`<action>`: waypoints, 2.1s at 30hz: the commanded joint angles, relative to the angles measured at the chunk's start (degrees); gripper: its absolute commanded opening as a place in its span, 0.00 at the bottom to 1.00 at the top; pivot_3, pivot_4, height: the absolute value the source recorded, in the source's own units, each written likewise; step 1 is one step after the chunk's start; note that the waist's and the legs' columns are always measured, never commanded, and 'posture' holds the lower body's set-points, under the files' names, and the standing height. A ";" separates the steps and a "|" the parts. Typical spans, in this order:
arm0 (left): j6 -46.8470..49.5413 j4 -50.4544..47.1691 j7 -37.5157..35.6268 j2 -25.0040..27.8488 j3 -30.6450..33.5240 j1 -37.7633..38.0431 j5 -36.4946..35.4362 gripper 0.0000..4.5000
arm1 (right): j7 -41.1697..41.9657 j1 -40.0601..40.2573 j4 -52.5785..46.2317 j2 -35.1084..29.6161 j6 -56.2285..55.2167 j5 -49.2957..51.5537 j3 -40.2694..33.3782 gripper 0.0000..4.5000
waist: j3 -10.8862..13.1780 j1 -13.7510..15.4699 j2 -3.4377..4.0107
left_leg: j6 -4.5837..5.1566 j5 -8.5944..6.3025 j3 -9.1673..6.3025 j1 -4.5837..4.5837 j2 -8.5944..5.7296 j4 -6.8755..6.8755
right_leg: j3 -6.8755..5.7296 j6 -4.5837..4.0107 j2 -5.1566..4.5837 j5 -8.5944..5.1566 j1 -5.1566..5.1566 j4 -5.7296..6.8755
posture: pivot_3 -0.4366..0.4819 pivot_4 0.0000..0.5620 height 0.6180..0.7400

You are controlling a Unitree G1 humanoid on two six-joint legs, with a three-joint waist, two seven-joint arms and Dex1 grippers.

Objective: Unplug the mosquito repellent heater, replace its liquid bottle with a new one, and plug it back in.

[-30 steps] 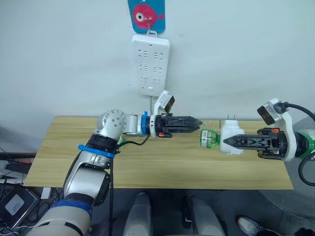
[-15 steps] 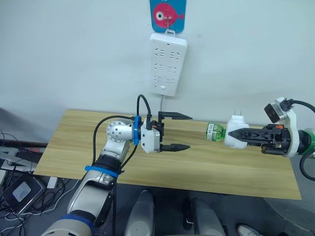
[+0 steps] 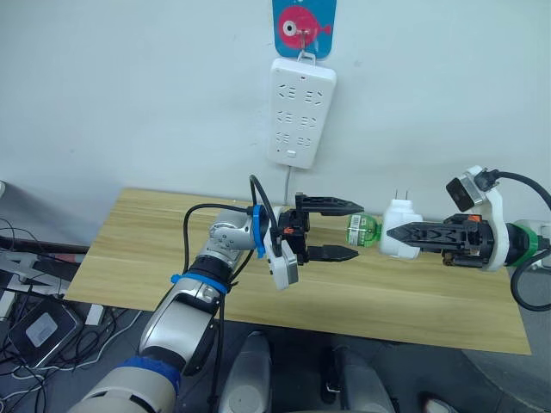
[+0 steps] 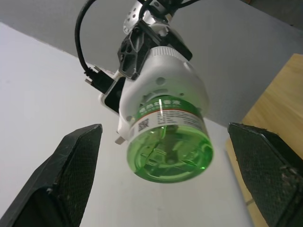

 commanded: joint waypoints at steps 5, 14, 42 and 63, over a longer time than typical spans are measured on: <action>-4.44 1.35 8.15 1.25 -3.42 -2.51 3.42 0.86 | 0.46 -0.30 -1.96 -0.01 0.00 1.43 -1.04 0.69 | 0.00 -0.06 0.00 | 0.00 0.00 0.00 0.00 0.00 0.00 | 0.00 0.01 0.00 0.00 0.00 0.00 | 0.70 0.45 1.00; -2.12 1.68 13.38 3.80 -10.37 -3.30 0.39 0.49 | 0.69 -0.28 -2.29 0.26 0.01 1.43 -0.96 0.69 | 0.00 -0.14 0.00 | 0.00 0.00 0.00 0.02 0.00 0.02 | 0.01 0.00 0.00 0.01 0.00 0.06 | 0.70 0.46 1.00; 164.02 -23.39 11.43 12.40 3.11 0.26 -91.23 0.49 | 3.02 2.02 -8.21 -5.11 -0.23 -1.13 -0.04 0.69 | 0.16 -5.44 -0.06 | 0.01 0.00 -0.58 0.00 0.02 -0.04 | -0.46 0.19 0.06 -0.29 0.05 0.15 | 0.70 0.47 1.00; 166.31 -31.27 5.27 12.51 12.28 6.84 -73.40 0.49 | 0.15 6.30 5.18 -4.62 -13.82 -55.67 12.49 0.69 | 0.21 -4.63 -0.05 | -0.02 0.01 -0.47 -0.05 -0.03 -0.09 | -0.40 0.15 -0.03 -0.32 -0.06 0.11 | 0.74 0.48 1.00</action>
